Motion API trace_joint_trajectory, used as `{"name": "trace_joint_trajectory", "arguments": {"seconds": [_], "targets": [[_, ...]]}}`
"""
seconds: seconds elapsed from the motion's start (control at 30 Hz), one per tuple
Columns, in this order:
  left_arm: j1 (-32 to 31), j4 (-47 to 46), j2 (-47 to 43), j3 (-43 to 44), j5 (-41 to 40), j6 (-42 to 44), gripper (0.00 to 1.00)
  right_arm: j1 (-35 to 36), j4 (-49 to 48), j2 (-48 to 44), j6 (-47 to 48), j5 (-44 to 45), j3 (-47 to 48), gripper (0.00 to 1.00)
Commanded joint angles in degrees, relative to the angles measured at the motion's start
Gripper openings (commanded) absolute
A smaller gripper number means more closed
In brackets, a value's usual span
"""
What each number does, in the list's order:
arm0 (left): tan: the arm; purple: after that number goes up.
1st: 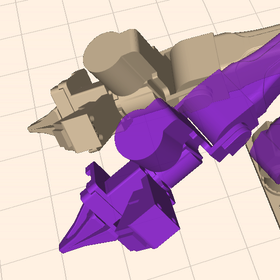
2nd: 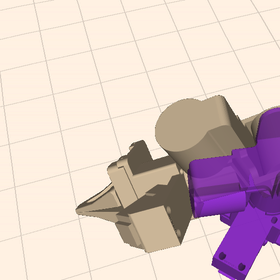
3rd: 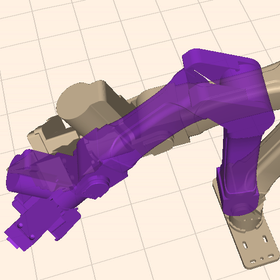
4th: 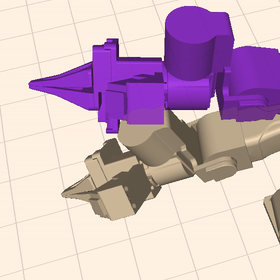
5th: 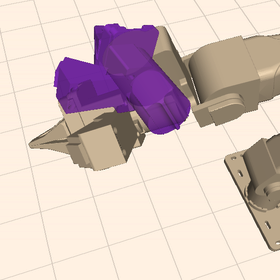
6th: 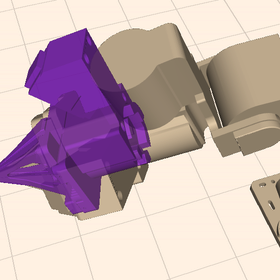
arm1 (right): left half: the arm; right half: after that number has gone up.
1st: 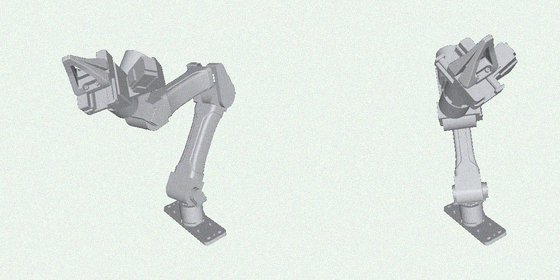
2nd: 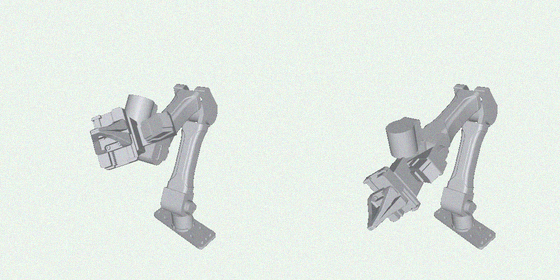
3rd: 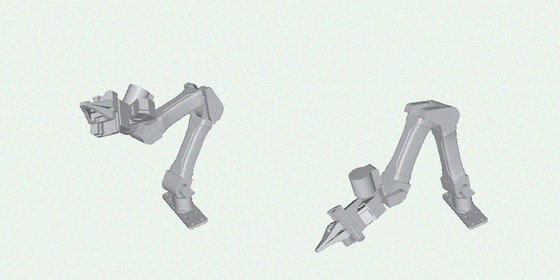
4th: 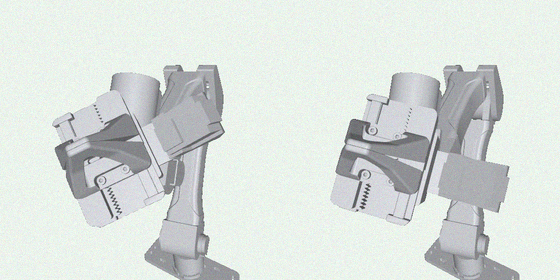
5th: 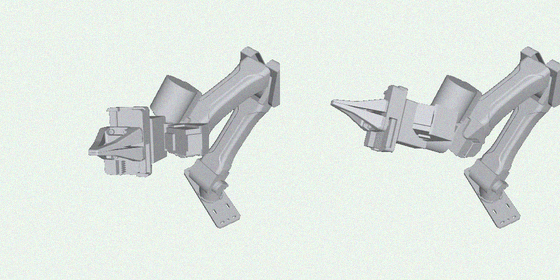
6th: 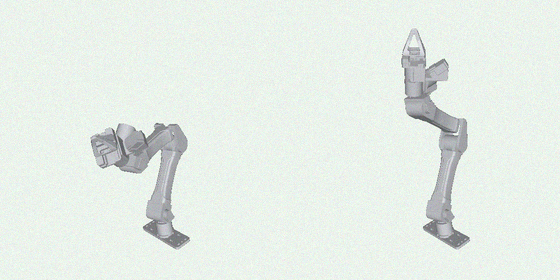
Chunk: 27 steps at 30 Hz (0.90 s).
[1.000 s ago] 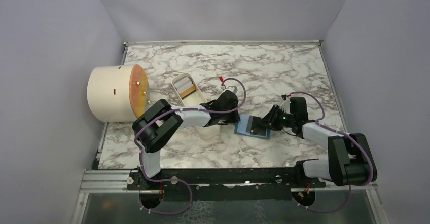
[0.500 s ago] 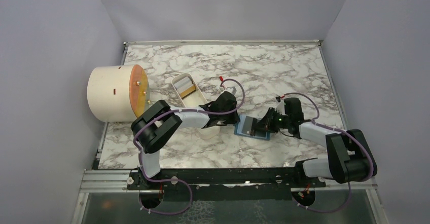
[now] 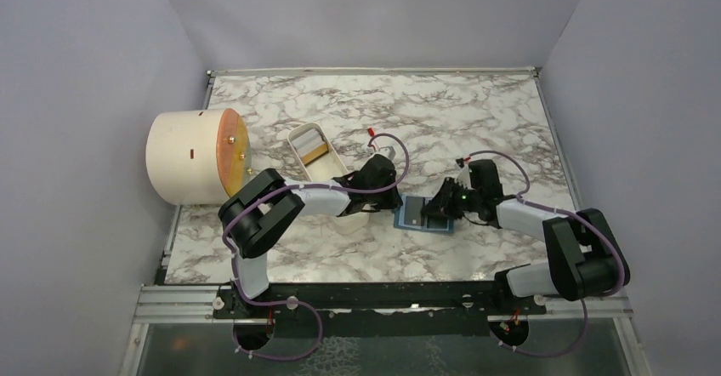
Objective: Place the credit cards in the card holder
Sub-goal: Insert the credit card into the card holder, then turn over the card slot in the card holder.
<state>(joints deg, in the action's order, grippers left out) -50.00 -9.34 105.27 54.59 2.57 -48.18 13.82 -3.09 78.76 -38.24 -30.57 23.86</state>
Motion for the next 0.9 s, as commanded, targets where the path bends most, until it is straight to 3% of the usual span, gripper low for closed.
{"name": "trace_joint_trajectory", "arguments": {"seconds": [0.0,0.17,0.3,0.5,0.87], "targets": [[-0.6,3.3,0.4,-0.5,0.6,0.0,0.0,0.2,5.6,-0.8,3.6,4.3,4.0,0.21],[-0.7,4.1,-0.2,-0.3,-0.8,0.2,0.0,0.2,16.3,-5.8,5.9,10.3,7.4,0.43],[-0.7,3.3,-1.0,-1.0,-1.2,-0.5,0.0,0.2,22.8,-8.7,6.2,14.8,8.9,0.52],[-0.7,3.0,-2.3,-2.1,-1.8,-0.6,0.0,0.2,27.5,-11.1,5.6,21.3,9.7,0.58],[-0.7,1.0,-2.8,-3.4,-0.9,-0.5,0.0,0.2,22.6,-11.2,5.9,15.0,8.0,0.54]]}}
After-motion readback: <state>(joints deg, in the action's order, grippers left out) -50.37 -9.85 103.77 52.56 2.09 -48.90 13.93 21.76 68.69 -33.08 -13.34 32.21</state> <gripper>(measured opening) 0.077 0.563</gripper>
